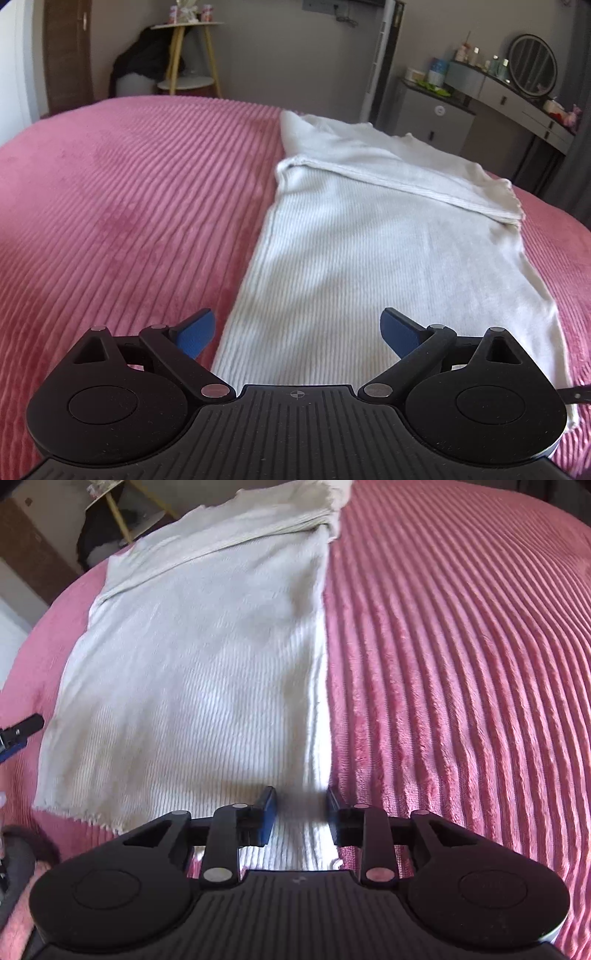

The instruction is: Fold small clothes

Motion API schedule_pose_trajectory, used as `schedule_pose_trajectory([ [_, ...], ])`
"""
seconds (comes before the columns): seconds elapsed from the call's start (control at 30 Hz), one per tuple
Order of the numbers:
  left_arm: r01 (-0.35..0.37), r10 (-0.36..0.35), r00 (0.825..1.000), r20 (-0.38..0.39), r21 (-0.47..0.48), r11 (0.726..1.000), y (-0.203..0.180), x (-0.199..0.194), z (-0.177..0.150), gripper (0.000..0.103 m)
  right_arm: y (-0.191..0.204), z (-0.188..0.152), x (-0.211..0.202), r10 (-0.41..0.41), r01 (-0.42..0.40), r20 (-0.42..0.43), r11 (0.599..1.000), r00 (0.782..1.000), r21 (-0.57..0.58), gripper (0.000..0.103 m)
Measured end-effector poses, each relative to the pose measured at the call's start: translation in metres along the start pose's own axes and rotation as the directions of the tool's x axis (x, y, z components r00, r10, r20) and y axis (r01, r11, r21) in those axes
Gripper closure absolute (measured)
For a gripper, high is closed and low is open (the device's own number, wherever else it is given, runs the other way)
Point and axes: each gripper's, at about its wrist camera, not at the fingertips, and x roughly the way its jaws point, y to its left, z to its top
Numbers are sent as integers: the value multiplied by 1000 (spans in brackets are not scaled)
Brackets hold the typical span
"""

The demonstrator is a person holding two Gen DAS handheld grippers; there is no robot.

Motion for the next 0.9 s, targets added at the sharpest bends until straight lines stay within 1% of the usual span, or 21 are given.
schedule_pose_trajectory([
  [0.03,9,-9,1000,-1,-4,1000,2,-2,1,4,3,1,0,1,-1,-7,1000,1000,-21,80],
  [0.07,20,-20,1000,2,-6,1000,4,-6,2,4,6,2,-1,15,-15,-11,999,1000,-44,95],
  [0.17,53,-53,999,5,-6,999,14,-16,11,4,15,6,-3,105,-105,-8,992,994,-70,95],
  [0.23,69,-68,998,15,-16,998,21,-24,17,4,18,13,-6,194,-193,14,980,981,-37,95],
  [0.3,82,-81,996,28,-31,996,29,-30,23,4,20,25,-9,280,-281,61,959,958,19,95],
  [0.37,96,-94,995,39,-42,995,34,-35,27,4,22,40,-13,351,-362,132,930,927,65,95],
  [0.4,101,-99,994,47,-45,994,36,-36,30,4,23,49,-15,374,-392,170,916,912,86,95],
  [0.47,110,-107,993,52,-45,993,40,-36,34,4,22,67,-18,394,-434,254,892,883,126,96],
  [0.53,112,-109,992,56,-36,993,41,-34,37,4,18,85,-17,374,-449,340,876,863,175,96],
  [0.63,127,-126,990,64,-6,992,40,-30,39,4,2,109,-8,281,-427,448,864,849,267,96],
  [0.7,128,-130,988,78,24,991,38,-27,39,4,-7,119,2,188,-383,481,855,856,349,96],
  [0.73,136,-139,986,87,39,990,37,-25,39,4,-12,122,9,143,-364,487,842,862,398,95],
  [0.77,147,-152,984,93,55,988,37,-23,40,4,-17,124,16,99,-339,478,828,872,446,92],
  [0.8,154,-160,982,96,66,986,37,-20,40,4,-22,125,22,81,-331,472,815,878,476,90],
  [0.83,158,-164,982,98,73,985,38,-16,41,4,-27,126,28,73,-325,470,813,880,483,85],
  [0.87,161,-168,981,96,79,984,39,-12,42,4,-29,127,31,61,-304,461,826,885,475,75],
  [0.9,163,-171,981,91,87,983,39,-7,43,4,-30,127,30,49,-281,459,846,887,452,72],
])
